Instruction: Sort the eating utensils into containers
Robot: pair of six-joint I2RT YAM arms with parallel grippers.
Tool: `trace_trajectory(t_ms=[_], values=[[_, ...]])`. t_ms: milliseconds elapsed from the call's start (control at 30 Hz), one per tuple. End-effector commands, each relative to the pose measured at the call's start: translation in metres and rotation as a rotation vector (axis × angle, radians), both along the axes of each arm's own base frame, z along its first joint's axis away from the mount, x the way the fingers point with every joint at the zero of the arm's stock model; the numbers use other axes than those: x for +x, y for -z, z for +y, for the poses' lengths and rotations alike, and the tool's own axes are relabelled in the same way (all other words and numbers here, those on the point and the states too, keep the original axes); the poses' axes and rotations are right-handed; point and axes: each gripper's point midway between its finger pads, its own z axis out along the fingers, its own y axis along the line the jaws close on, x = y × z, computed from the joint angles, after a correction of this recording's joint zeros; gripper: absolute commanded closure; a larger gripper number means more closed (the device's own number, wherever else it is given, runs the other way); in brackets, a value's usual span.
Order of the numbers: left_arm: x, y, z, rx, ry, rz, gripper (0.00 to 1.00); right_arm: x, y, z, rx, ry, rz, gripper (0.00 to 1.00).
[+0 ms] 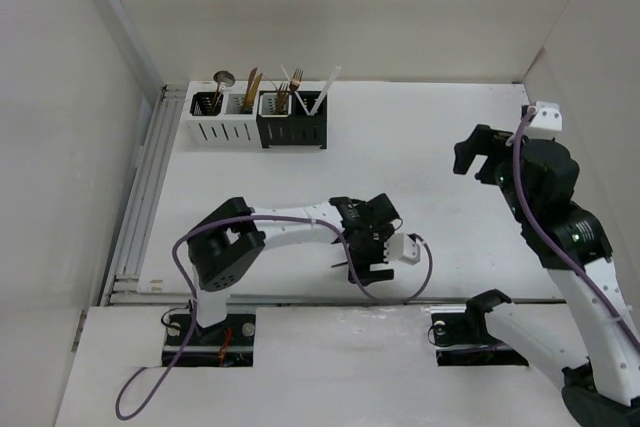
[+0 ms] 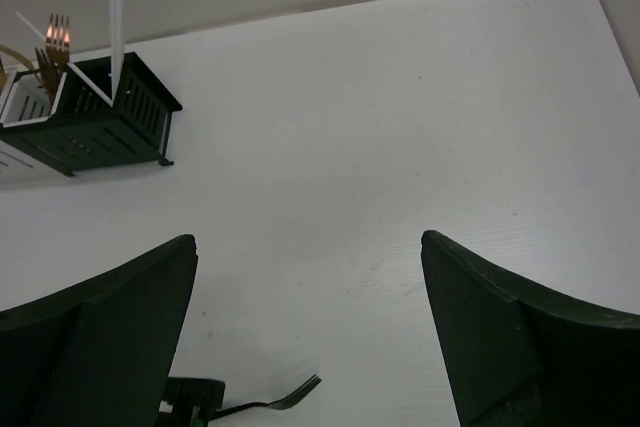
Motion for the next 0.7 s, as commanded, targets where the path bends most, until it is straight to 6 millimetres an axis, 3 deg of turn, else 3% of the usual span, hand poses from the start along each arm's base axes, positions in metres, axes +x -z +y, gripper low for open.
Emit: trace_trajectory(t_ms=[0, 133, 267, 333, 367, 433, 567, 667], values=[[0.026, 0.016, -0.004, 0.053, -0.175, -0.075, 0.21, -0.015, 0.001, 0.001, 0.014, -0.036, -0.014, 0.02], [0.048, 0.036, -0.007, 0.097, -0.266, -0.154, 0.24, -0.019, -0.003, -0.001, 0.023, -0.037, -0.038, 0.02], [0.061, 0.031, -0.013, 0.067, -0.312, -0.183, 0.28, -0.020, -0.001, -0.001, 0.020, -0.037, -0.029, 0.02], [0.056, 0.033, -0.012, 0.067, -0.292, -0.164, 0.35, -0.020, -0.004, -0.002, 0.012, -0.039, -0.038, 0.02], [0.052, 0.039, -0.004, 0.107, -0.276, -0.156, 0.45, -0.020, -0.004, -0.002, 0.003, -0.041, -0.038, 0.02], [0.041, 0.046, 0.006, 0.141, -0.237, -0.115, 0.50, -0.019, -0.007, -0.004, -0.008, -0.033, -0.040, 0.02], [0.019, 0.054, 0.032, 0.215, -0.149, -0.051, 0.44, -0.017, -0.009, -0.006, -0.032, -0.029, -0.041, 0.02], [0.014, 0.057, 0.044, 0.256, -0.125, -0.041, 0.44, -0.015, -0.007, -0.007, -0.046, -0.023, -0.033, 0.02]])
